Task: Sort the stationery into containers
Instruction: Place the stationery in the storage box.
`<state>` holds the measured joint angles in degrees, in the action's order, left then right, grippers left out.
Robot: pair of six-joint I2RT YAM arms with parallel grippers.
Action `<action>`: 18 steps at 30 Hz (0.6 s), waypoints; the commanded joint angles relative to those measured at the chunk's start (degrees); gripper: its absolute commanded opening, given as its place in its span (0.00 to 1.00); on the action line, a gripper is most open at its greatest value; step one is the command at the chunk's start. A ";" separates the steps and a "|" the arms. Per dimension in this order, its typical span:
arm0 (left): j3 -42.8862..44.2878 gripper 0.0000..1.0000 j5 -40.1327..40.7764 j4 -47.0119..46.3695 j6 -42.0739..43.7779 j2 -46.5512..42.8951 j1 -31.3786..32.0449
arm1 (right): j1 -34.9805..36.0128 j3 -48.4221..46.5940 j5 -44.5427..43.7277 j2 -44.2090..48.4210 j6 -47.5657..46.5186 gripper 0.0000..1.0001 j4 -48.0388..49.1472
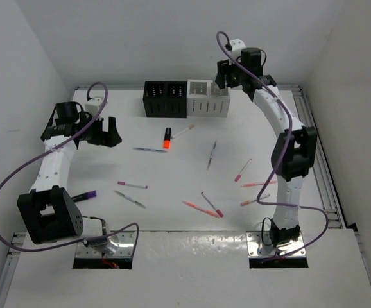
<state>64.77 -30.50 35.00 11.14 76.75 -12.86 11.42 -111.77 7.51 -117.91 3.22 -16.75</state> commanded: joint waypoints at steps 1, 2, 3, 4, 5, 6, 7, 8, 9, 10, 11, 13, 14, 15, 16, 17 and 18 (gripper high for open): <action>0.27 1.00 -1.49 -1.96 -0.50 -0.20 -0.94 | 0.27 -3.55 -2.41 -3.02 -0.41 0.00 6.20; 0.01 1.00 -1.66 -2.04 -0.68 -0.37 -1.02 | 0.53 -3.63 -2.93 -3.55 -0.85 0.00 7.16; -0.26 1.00 -1.75 -2.13 -0.68 -0.37 -1.11 | 0.71 -3.55 -3.46 -3.99 -0.94 0.00 7.70; -0.52 1.00 -1.84 -2.22 -0.68 -0.72 -1.11 | 0.80 -3.55 -3.99 -4.87 -1.03 0.00 8.05; -0.96 1.00 -1.76 -2.57 -0.85 -0.90 -1.11 | 0.80 -3.46 -4.60 -5.31 -1.03 0.00 8.49; -1.14 1.00 -1.84 -2.75 -0.85 -1.51 -1.20 | 0.71 -3.46 -4.87 -5.66 -0.94 0.00 9.27; -1.31 1.00 -1.84 -2.75 -0.85 -1.69 -1.20 | 0.71 -3.55 -5.22 -6.28 -1.03 0.00 9.72; -1.58 1.00 -1.76 -2.92 -0.85 -1.95 -1.29 | 0.71 -3.63 -5.48 -6.63 -1.03 0.00 10.33; -1.67 1.00 -1.75 -3.10 -0.85 -2.13 -1.29 | 0.80 -3.72 -5.57 -6.89 -1.11 0.00 10.42; -1.67 1.00 -1.75 -3.01 -0.85 -2.31 -1.37 | 0.71 -4.07 -5.84 -7.33 -1.03 0.00 10.60; -1.75 1.00 -1.84 -3.01 -0.94 -2.31 -1.46 | 0.88 -4.16 -5.84 -7.42 -1.11 0.00 11.04; -2.02 1.00 -1.76 -3.01 -0.94 -2.31 -1.38 | 0.80 -4.34 -5.66 -7.69 -1.20 0.00 11.30; -2.02 1.00 -1.67 -3.10 -0.85 -2.31 -1.46 | 0.88 -4.34 -5.66 -7.69 -1.20 0.00 11.39; -2.19 1.00 -1.58 -3.27 -0.77 -2.22 -1.46 | 0.88 -4.34 -5.66 -7.86 -1.20 0.00 11.57; -2.19 1.00 -1.58 -3.45 -0.85 -2.22 -1.46 | 0.80 -4.43 -5.66 -7.95 -1.20 0.00 11.74; -2.28 1.00 -1.58 -3.36 -0.85 -2.31 -1.46 | 0.71 -4.34 -5.66 -8.04 -1.29 0.00 11.92; -2.28 1.00 -1.58 -3.45 -0.94 -2.22 -1.46 | 0.80 -4.43 -5.58 -8.30 -1.38 0.00 12.01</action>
<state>62.70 -30.72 33.50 10.26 76.60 -13.56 11.88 -112.66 2.48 -126.45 2.57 -10.87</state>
